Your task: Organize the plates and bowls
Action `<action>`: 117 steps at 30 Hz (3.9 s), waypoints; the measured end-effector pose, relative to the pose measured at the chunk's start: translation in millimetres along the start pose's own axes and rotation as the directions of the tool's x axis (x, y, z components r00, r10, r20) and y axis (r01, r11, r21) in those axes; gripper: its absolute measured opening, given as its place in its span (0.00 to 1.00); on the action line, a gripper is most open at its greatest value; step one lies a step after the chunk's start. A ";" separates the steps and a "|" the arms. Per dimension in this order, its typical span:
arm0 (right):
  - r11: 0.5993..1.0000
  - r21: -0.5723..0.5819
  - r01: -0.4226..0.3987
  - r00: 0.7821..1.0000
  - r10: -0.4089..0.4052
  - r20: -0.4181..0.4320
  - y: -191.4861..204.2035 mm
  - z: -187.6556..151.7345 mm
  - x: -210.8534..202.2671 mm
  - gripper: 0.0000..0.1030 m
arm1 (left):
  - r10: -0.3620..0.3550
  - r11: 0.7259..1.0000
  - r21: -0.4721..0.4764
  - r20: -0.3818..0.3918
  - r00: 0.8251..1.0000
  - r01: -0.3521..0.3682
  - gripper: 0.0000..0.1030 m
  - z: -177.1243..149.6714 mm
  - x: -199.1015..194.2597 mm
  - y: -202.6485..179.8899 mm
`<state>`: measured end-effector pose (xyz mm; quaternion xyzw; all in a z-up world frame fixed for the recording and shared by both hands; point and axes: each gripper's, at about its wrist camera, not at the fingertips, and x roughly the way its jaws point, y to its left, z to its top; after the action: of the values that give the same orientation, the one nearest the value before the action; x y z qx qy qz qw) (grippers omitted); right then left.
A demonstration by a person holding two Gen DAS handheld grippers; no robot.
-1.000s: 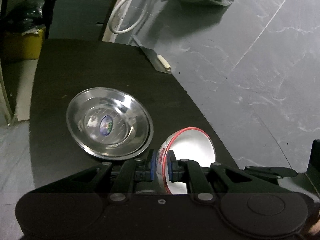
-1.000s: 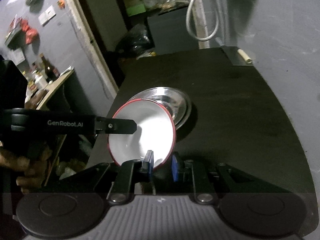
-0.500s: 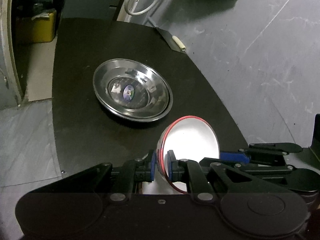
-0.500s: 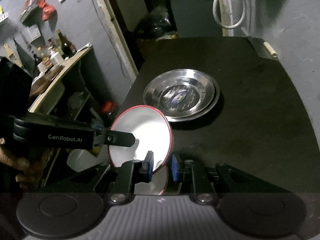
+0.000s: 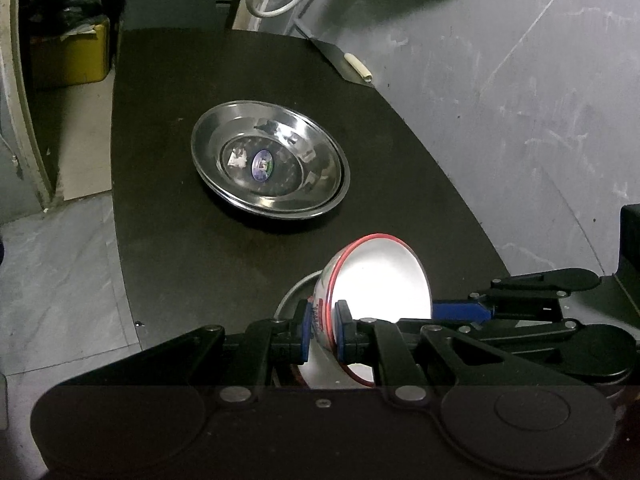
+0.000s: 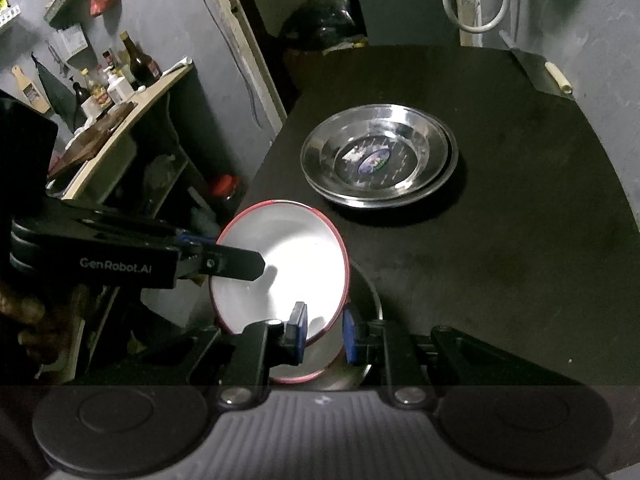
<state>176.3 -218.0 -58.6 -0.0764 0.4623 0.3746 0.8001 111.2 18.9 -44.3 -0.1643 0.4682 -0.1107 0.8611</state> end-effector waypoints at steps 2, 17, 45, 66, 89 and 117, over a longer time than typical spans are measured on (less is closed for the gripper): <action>1.000 -0.002 -0.001 1.000 0.001 -0.012 0.1 -0.9 1.5 0.21 | 0.003 1.000 0.004 -0.006 1.000 -0.003 0.12 -0.7 0.9 0.0; 0.999 -0.032 -0.004 0.998 0.002 -0.062 4.6 -4.9 6.4 0.21 | 0.042 0.997 0.061 -0.039 0.998 -0.040 0.12 -4.5 4.0 -4.7; 1.000 -0.028 0.007 0.996 -0.010 -0.094 3.3 -8.9 9.9 0.20 | 0.049 0.996 0.081 -0.113 0.992 -0.040 0.16 -5.8 18.3 -8.9; 1.000 -0.022 0.000 0.995 -0.002 -0.097 -0.6 -8.9 11.1 0.20 | 0.083 0.989 0.127 -0.103 0.991 -0.069 0.24 -3.5 12.4 -18.7; 1.000 0.005 0.017 1.000 -0.017 0.015 -5.3 -10.0 -12.1 0.29 | 0.123 0.992 0.008 0.042 0.992 -0.123 0.71 1.4 -23.9 1.2; 0.968 0.131 0.216 0.975 -0.221 0.027 -46.0 -6.3 -2.5 1.00 | 0.269 0.963 -0.013 -0.066 0.961 -0.271 0.99 -17.4 -14.6 20.6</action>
<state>202.1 -254.8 -70.4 -0.0679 0.4575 0.2552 0.8491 89.5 39.8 -49.9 -0.1048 0.5145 0.0077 0.8510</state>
